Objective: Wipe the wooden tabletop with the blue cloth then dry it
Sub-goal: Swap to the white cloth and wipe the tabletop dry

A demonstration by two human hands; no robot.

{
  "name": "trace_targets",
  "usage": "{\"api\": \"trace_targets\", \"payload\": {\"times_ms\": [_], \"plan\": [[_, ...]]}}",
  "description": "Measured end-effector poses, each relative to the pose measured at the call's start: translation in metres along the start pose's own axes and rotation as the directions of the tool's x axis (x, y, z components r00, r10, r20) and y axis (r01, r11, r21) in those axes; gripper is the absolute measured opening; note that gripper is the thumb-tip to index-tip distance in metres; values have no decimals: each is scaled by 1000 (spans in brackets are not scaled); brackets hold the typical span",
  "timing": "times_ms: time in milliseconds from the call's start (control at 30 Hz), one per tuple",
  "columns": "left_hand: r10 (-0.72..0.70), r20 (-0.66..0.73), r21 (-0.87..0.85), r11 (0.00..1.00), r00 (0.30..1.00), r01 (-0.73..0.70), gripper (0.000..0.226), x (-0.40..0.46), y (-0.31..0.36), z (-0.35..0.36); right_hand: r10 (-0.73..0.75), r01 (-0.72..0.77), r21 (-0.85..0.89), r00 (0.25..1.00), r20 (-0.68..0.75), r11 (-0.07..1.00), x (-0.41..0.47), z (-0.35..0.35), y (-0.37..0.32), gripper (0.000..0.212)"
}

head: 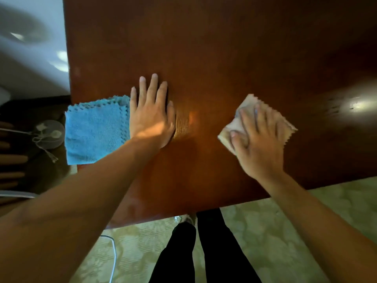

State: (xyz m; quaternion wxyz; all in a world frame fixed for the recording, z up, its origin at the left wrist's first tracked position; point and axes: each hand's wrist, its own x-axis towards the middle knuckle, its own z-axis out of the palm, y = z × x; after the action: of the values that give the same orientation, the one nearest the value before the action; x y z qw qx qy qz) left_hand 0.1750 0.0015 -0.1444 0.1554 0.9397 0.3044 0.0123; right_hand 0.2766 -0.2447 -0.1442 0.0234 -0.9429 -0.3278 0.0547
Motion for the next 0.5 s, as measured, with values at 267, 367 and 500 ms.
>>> {"api": "trace_targets", "payload": {"times_ms": [267,367,500], "plan": [[-12,-12,59,998,1000,12,61,-1,0,6,-167,171,93,985,-41,981,-61,23,-93,62],[-17,-12,59,998,1000,18,63,0,0,7,-255,258,64,965,-56,964,-28,17,-62,62],[-9,-18,64,998,1000,11,63,-1,-1,9,62,-63,-20,997,-49,998,59,-4,-15,67]]}}
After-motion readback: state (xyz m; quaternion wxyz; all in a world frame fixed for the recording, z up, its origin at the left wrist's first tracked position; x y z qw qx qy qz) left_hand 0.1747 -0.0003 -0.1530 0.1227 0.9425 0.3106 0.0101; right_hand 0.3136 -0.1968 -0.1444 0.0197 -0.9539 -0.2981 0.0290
